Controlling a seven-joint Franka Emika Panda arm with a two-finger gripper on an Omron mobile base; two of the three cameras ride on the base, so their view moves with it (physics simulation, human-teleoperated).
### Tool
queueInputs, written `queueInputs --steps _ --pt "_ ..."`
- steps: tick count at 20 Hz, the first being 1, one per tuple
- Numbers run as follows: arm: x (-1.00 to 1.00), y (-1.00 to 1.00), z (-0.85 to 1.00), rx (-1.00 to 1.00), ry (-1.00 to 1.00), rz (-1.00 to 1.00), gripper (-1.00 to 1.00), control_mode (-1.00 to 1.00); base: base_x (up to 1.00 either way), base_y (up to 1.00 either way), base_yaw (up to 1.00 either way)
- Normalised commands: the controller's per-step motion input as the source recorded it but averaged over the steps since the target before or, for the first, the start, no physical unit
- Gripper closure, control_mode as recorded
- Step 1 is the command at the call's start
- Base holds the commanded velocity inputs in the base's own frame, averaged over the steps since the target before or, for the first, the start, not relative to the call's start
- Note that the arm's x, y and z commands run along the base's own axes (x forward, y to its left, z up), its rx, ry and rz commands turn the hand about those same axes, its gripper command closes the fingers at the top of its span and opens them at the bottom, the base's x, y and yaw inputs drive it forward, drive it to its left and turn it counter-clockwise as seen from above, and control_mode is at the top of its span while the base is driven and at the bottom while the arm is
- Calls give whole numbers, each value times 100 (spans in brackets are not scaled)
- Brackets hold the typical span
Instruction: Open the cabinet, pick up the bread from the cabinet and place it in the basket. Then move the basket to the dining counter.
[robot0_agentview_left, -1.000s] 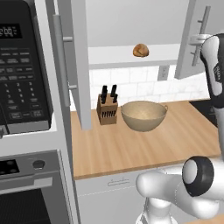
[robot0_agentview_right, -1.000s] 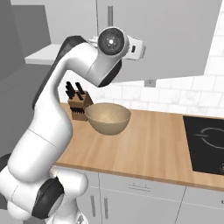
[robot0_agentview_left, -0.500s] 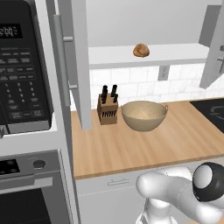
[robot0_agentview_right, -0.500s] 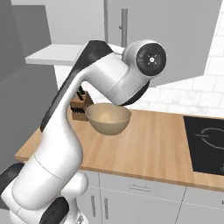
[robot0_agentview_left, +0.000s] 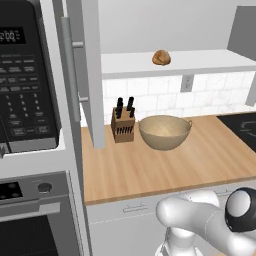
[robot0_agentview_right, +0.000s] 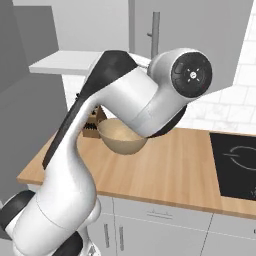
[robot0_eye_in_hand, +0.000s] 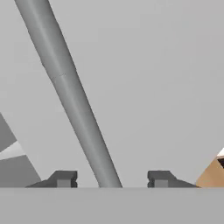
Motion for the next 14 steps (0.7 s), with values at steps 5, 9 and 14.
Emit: queueInputs --steps 5,9,14 --pt "-80 -10 0 0 9 -20 -100 -100 0 0 0" --pt "-93 62 0 -16 3 -32 -100 -100 0 0 0" --pt "-39 100 0 -48 4 -17 -100 -100 0 0 0"
